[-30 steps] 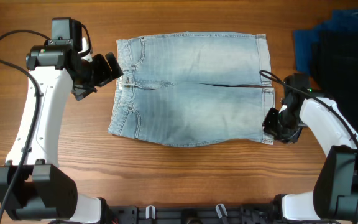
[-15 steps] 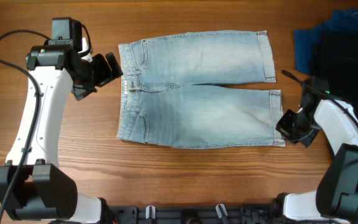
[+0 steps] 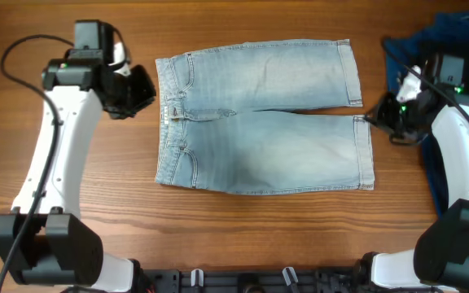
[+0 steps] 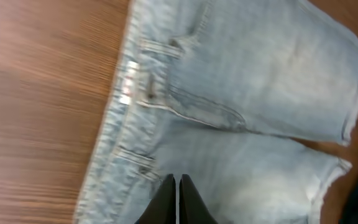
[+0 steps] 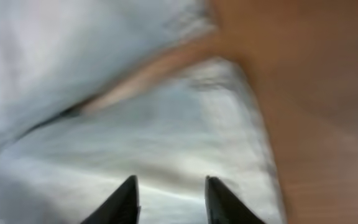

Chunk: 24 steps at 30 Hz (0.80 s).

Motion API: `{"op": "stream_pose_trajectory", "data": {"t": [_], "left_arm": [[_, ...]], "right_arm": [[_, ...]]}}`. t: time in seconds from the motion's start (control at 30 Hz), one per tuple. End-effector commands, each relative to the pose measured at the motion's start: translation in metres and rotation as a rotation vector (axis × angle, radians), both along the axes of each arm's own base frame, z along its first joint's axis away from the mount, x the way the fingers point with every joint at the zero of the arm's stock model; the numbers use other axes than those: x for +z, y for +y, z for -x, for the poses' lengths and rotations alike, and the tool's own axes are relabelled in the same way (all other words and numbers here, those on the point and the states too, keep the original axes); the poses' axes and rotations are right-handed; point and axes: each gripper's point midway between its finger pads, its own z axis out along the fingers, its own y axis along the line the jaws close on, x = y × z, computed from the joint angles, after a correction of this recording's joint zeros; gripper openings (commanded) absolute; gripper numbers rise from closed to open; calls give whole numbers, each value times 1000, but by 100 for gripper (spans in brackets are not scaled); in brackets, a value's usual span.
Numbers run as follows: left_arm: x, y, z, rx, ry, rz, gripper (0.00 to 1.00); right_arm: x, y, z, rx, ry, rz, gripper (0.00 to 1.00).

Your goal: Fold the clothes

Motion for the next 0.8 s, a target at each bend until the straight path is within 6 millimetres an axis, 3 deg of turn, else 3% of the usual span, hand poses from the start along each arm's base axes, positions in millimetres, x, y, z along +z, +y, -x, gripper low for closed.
{"op": "stream_pose_trajectory", "data": {"t": [0.0, 0.07, 0.23, 0.4, 0.53, 0.77], "left_arm": [[-25, -42, -1, -115, 50, 31, 4], [-40, -59, -2, -159, 74, 27, 4], [-87, -94, -6, -226, 142, 32, 4], [-120, -117, -9, -269, 184, 94, 4], [-147, -117, -12, -266, 214, 77, 4], [-183, -100, -8, -241, 278, -21, 4]], "right_arm": [[4, 50, -13, 208, -94, -121, 18], [-3, 62, -16, 235, -95, -125, 14], [-37, 115, -15, 376, -60, -144, 4], [-75, 151, -17, 464, -18, -151, 4], [-98, 151, -17, 464, 21, -149, 4], [-142, 107, -15, 398, 128, 100, 4]]}}
